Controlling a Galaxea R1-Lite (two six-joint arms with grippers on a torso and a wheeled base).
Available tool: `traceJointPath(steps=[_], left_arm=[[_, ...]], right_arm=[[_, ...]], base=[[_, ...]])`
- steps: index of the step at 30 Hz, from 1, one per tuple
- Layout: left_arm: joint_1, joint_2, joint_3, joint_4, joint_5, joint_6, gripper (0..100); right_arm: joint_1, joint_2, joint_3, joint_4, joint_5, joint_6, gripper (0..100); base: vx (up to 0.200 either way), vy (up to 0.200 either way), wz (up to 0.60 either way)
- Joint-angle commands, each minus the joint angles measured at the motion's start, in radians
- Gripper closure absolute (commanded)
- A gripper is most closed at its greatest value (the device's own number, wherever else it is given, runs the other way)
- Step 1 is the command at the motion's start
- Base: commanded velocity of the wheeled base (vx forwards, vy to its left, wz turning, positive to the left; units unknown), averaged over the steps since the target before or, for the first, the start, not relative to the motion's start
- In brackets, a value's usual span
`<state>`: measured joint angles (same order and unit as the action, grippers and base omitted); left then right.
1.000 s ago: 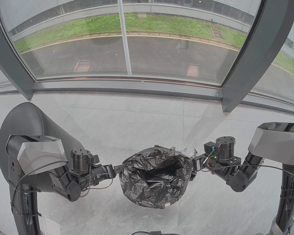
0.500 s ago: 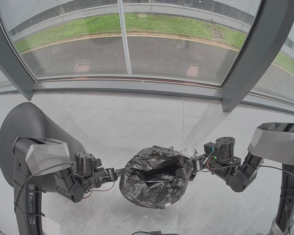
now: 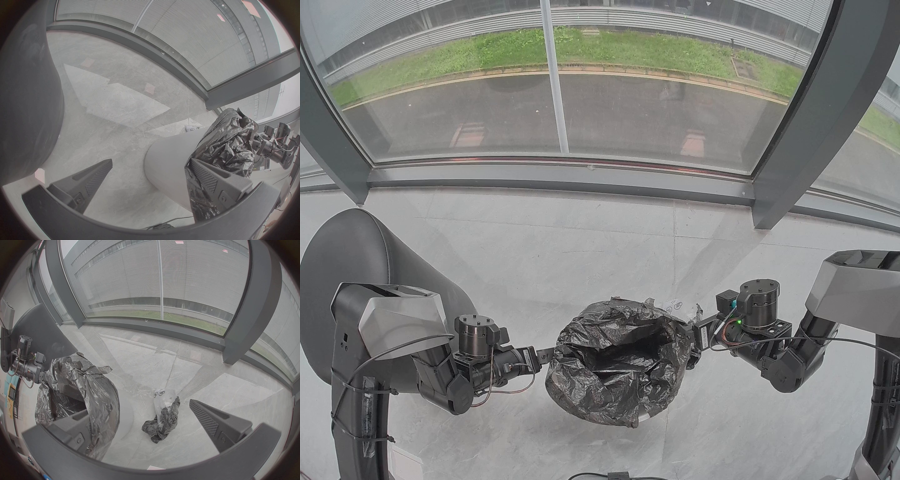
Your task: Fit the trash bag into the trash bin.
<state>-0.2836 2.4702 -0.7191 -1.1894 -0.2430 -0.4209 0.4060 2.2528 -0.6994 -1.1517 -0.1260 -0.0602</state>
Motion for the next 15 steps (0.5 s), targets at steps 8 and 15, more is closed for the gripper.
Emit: traceJointPath(steps=[8,15], left_arm=[[-0.002,0.013,0.003,-0.006,0.002,0.039,0],[0.011,-0.005,-0.022,-0.039,0.105,0.04,0]], right_arm=[[0.001,-0.001,0.0,0.0,-0.001,0.0,0],[0.002,-0.015,0.001,0.0,-0.004,0.0,0]], base=[[0.0,0.0,0.0],[0.0,0.0,0.0]])
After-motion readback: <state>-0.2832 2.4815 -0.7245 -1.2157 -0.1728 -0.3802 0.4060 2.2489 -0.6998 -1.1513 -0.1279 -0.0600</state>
